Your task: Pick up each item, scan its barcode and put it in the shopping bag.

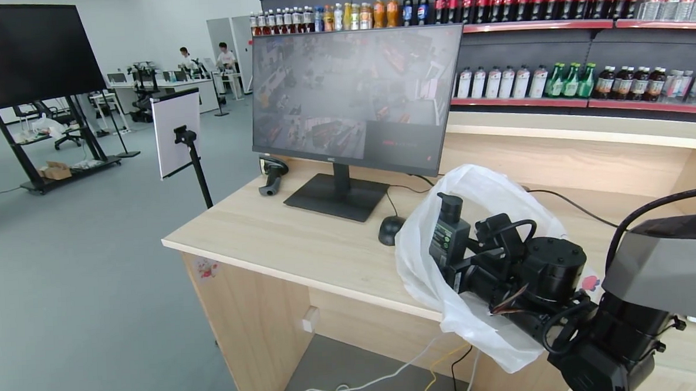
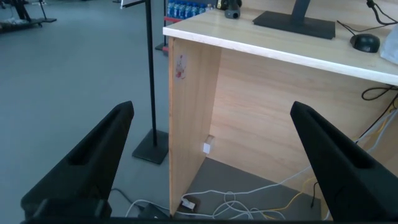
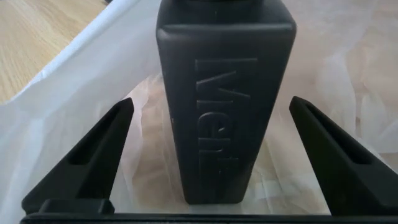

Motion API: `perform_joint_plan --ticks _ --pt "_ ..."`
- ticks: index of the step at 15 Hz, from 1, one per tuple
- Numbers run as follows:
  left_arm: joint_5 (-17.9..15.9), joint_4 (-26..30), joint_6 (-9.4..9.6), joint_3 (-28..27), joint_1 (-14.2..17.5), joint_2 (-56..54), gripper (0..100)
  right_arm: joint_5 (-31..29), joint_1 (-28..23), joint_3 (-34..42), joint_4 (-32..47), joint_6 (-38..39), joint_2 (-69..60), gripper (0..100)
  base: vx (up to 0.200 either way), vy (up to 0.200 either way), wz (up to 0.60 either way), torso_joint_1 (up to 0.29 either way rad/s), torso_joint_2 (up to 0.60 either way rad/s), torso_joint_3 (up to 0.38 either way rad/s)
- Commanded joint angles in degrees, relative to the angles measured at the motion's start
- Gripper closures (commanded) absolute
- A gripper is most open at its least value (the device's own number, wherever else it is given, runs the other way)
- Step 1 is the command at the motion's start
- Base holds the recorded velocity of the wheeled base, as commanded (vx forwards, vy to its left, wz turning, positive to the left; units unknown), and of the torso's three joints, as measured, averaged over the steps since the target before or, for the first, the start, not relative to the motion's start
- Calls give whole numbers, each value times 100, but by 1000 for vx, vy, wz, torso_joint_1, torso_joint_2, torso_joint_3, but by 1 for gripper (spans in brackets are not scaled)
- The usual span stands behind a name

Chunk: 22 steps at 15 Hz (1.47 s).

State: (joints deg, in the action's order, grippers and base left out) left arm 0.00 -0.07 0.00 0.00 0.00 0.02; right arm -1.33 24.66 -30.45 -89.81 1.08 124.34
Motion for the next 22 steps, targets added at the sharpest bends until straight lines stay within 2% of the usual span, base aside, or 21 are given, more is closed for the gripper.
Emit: perform_joint_plan --ticks 1,11,18,22 --pt "0 -1 0 0 0 -2 0 1 4 4 -19 -3 -59 0 0 0 0 0 0 0" --pt "0 -1 0 0 0 -2 0 1 -32 927 -19 -38 -1343 0 0 0 0 0 0 0" --pt "0 -1 -9 0 0 -2 0 1 -93 1235 -19 -117 -2265 0 0 0 0 0 0 0" --pt "0 -1 -26 0 0 -2 0 1 -93 1305 -19 -108 -2512 0 -200 0 0 7 7 2"
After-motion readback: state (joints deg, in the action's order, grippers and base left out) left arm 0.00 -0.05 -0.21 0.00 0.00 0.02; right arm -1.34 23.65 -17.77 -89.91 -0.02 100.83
